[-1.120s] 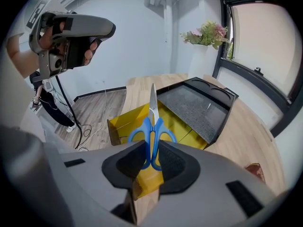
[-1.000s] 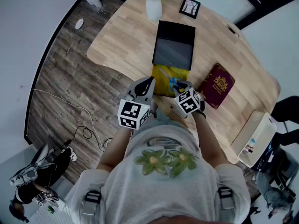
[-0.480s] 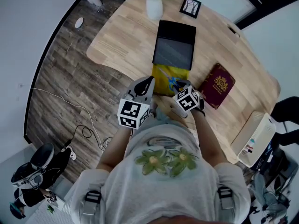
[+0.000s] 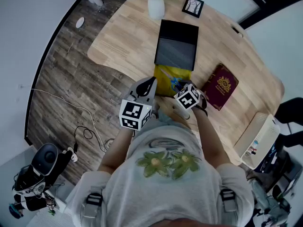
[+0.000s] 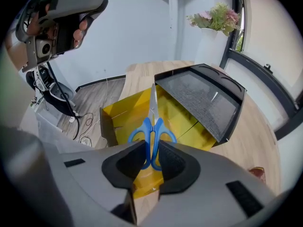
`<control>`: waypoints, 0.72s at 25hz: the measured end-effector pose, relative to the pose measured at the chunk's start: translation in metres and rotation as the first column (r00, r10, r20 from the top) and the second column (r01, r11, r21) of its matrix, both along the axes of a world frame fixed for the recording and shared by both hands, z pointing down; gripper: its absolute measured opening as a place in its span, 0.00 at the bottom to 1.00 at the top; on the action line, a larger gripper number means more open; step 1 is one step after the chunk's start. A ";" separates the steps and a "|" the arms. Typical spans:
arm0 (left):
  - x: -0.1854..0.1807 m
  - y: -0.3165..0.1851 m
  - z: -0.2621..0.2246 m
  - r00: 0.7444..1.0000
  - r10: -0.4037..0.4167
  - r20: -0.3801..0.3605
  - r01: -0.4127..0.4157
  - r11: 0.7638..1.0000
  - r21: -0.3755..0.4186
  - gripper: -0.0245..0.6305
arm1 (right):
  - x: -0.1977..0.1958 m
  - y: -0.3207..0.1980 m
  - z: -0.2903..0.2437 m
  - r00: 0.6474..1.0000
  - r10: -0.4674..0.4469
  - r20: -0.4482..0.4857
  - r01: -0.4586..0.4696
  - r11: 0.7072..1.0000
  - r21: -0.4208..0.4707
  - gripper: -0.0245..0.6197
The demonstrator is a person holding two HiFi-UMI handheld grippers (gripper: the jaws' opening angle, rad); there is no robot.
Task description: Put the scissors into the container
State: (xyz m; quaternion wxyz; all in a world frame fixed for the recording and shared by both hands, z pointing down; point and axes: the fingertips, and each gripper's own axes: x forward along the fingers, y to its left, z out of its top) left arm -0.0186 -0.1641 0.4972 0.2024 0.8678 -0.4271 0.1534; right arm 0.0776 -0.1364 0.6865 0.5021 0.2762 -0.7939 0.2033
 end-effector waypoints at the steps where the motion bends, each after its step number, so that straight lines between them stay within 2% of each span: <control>1: 0.000 0.000 0.000 1.000 0.000 0.001 0.000 1.000 0.000 0.05 | 0.000 0.000 0.002 1.000 -0.004 -0.006 0.004 1.000 -0.004 0.16; 18: 0.000 0.000 0.005 1.000 -0.002 0.004 0.002 1.000 -0.009 0.05 | -0.001 0.004 0.018 0.998 -0.031 -0.054 0.028 0.998 -0.049 0.16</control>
